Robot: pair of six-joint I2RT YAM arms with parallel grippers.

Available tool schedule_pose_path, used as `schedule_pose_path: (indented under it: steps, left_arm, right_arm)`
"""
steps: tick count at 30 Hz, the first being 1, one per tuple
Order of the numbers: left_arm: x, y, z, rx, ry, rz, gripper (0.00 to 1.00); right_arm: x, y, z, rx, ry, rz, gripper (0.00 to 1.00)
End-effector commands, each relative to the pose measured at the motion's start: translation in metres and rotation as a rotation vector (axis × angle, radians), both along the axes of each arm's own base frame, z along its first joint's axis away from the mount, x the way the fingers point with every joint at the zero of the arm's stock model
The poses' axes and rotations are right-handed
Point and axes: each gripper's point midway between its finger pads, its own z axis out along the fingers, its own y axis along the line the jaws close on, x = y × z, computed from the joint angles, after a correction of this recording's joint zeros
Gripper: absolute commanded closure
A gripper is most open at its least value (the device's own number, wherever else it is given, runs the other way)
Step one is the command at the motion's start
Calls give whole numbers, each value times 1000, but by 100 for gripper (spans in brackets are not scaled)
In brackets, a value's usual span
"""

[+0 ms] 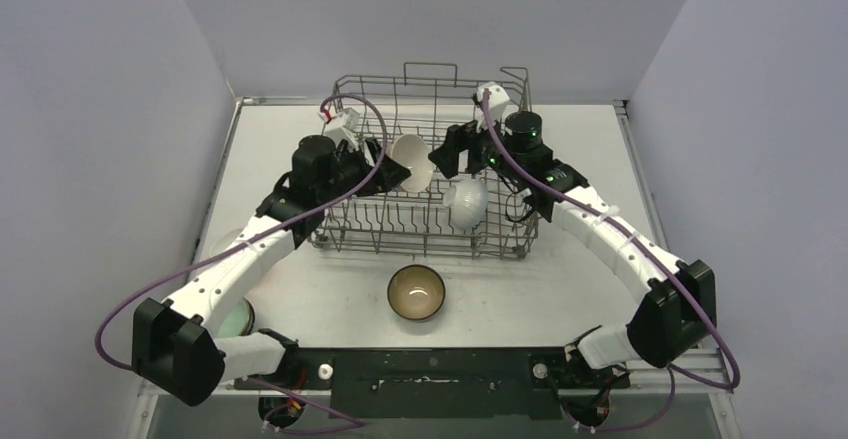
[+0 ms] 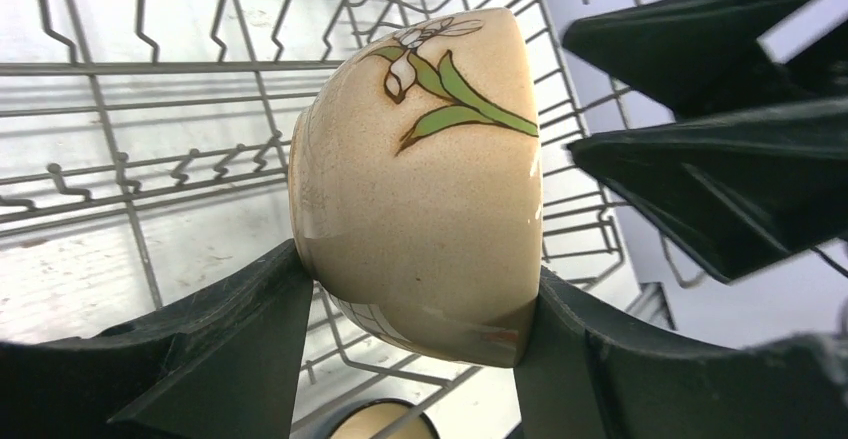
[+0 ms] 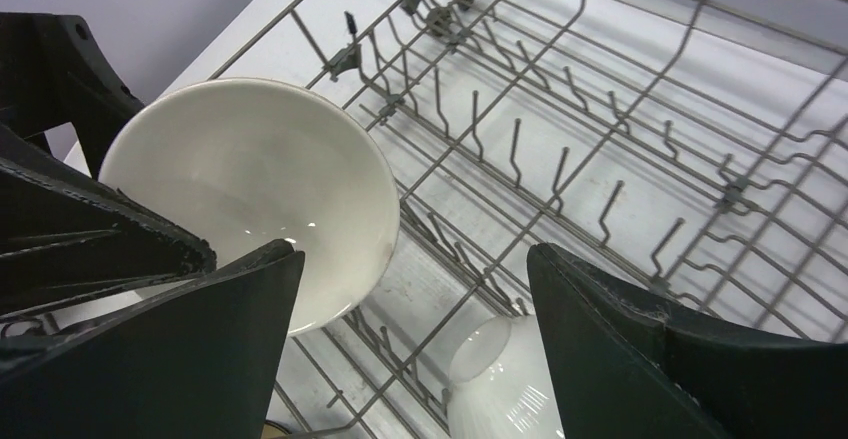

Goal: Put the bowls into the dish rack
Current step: Pick up the bowl from the dish rack, then turn the bowl upside down on the dish rack.

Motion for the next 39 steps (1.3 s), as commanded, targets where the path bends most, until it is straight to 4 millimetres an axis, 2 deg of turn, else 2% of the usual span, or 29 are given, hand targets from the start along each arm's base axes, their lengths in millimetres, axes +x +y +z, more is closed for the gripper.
schedule_pose_path:
  steps: [1,9,15,29,33,39]
  left_arm:
    - [13,-3,32,128,-115,39,100]
    - [20,-14,18,327,-93,104,100]
    - [23,-20,9,346,-74,117,100]
    - [25,-36,-12,470,-35,145,100]
    - [24,-38,-20,551,-25,157,100]
    - [25,-36,-21,680,-41,199,100]
  right_arm:
    - [5,-37,38,-4,-102,-170,13]
    - [4,-77,45,-49,-116,-352,8]
    - [3,-98,39,-82,-111,-434,7]
    - [-1,-102,31,-102,-99,-437,6]
    - [-2,-102,31,-105,-100,-436,6]
    - [-2,-102,29,-109,-97,-432,6]
